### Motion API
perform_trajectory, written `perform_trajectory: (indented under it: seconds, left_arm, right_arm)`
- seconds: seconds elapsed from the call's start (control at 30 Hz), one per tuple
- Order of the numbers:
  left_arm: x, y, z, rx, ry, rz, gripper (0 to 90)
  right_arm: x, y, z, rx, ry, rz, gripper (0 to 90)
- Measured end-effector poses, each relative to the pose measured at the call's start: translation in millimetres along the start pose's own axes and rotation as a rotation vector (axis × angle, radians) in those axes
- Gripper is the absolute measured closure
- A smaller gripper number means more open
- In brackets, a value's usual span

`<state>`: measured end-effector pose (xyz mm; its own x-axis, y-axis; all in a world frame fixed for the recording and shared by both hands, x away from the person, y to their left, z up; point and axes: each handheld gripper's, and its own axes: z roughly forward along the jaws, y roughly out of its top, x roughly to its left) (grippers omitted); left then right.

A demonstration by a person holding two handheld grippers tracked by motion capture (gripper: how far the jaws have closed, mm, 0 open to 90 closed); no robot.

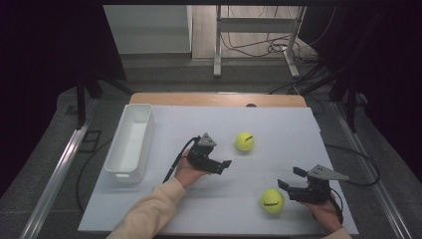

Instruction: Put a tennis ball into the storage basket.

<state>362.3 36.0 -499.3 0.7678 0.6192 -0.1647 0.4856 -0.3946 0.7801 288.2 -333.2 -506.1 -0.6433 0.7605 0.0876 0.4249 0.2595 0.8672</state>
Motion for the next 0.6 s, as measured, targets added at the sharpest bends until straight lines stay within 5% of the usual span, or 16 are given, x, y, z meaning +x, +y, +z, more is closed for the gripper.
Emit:
perform_trajectory:
  seconds: [0.6]
  left_arm:
    - [1.3, 21.5, 24.2, 0.019, 0.001, -0.012, 7.2]
  right_arm:
    - [0.1, -0.2, -0.5, -0.004, 0.000, -0.003, 17.2]
